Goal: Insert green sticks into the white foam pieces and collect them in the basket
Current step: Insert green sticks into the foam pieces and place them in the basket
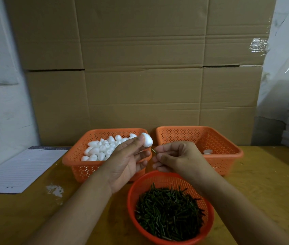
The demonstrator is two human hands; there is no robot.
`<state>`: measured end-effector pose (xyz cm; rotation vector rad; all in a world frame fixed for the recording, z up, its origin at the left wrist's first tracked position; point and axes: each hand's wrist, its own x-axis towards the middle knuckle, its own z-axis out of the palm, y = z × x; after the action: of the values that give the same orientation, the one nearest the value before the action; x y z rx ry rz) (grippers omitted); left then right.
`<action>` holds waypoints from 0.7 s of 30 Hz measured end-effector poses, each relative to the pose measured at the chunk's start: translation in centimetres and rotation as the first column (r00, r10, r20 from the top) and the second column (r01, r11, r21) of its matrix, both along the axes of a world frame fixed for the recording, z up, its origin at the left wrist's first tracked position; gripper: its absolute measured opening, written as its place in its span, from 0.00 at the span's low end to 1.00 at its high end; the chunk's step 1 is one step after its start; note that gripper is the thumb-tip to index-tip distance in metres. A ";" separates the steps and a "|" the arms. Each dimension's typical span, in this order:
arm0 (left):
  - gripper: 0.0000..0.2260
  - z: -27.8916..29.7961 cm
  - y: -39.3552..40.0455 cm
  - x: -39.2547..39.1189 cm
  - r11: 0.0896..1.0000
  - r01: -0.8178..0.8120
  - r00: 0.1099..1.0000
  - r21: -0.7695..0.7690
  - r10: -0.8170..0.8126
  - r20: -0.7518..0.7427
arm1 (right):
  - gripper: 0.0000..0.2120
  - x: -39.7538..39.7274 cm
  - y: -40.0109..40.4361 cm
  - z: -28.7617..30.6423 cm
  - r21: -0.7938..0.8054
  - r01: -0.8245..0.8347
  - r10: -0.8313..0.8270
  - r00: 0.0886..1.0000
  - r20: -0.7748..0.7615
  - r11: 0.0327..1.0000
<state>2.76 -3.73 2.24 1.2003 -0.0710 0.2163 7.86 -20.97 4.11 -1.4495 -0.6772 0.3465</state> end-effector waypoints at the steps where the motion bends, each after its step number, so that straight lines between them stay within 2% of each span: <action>1: 0.10 0.0 0.0 0.0 1.000 0.000 1.000 0.001 0.000 0.000 | 0.05 0.0 0.0 0.0 0.003 0.002 -0.002 1.000 -0.005 1.000; 10: 0.09 0.1 -0.1 -0.1 1.000 -0.003 1.000 0.013 0.003 -0.001 | 0.08 -0.2 -0.3 0.4 0.012 0.015 -0.015 1.000 -0.020 1.000; 17: 0.10 0.1 -0.2 0.1 0.988 0.014 0.998 -0.151 -0.005 0.062 | 0.06 0.1 -0.3 0.1 -0.016 0.031 -0.031 1.000 -0.002 0.999; 21: 0.12 0.2 -0.4 0.2 0.978 -0.034 0.995 -0.204 0.051 0.081 | 0.06 0.4 -0.4 -0.1 -0.049 0.031 -0.030 0.999 0.012 0.998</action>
<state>2.98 -4.14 2.42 0.9903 -0.0960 0.3051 8.29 -21.32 3.96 -1.5083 -0.6590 0.3338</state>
